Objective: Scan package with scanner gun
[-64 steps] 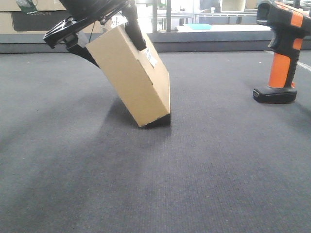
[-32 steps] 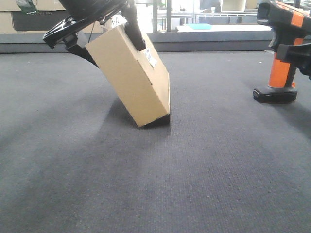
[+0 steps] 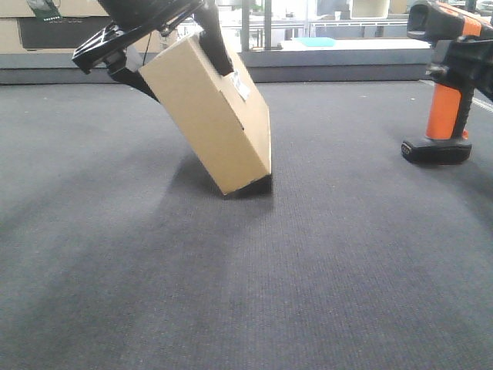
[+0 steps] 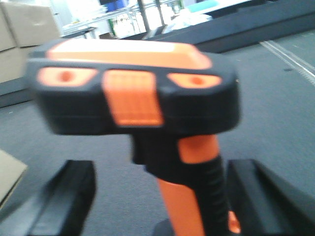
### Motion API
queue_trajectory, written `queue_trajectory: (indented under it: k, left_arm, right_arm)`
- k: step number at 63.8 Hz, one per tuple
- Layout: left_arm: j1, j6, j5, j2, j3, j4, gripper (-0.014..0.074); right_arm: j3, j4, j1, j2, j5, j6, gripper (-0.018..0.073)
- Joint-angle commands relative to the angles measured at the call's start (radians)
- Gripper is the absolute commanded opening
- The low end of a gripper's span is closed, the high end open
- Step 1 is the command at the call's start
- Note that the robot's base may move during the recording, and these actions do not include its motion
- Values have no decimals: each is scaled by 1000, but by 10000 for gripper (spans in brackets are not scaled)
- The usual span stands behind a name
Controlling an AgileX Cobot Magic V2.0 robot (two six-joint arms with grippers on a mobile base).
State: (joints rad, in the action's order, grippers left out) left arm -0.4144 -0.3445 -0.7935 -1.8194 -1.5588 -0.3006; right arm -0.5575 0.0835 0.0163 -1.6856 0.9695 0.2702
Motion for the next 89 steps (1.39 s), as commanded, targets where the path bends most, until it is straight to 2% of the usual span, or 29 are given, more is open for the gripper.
queue_trajectory:
  k: [1,13,53,78,84,89]
  left_arm:
    - [-14,2,23,6,-7,-10,-111]
    - [-19,2,26,6,-7,-10,-111]
    - [-23,2,26,6,-7,-10,-111]
    - [-23,2,26,6,-7,-10,-111]
    - [-23,2,29,6,-7,-10,-111]
    - [-23,2,32,6,-7,-10,-111]
  right_arm:
    - [-18,25,0,-19,-13,4,517]
    - [-79,25,0,-78,-15,4,562]
    - [-176,67,0,-138,-22,4,561]
    - [-179,75,0,-139,-29,4,557]
    - [-179,75,0,-139,-29,4,487]
    - [-179,75,0,-139,-29,4,319]
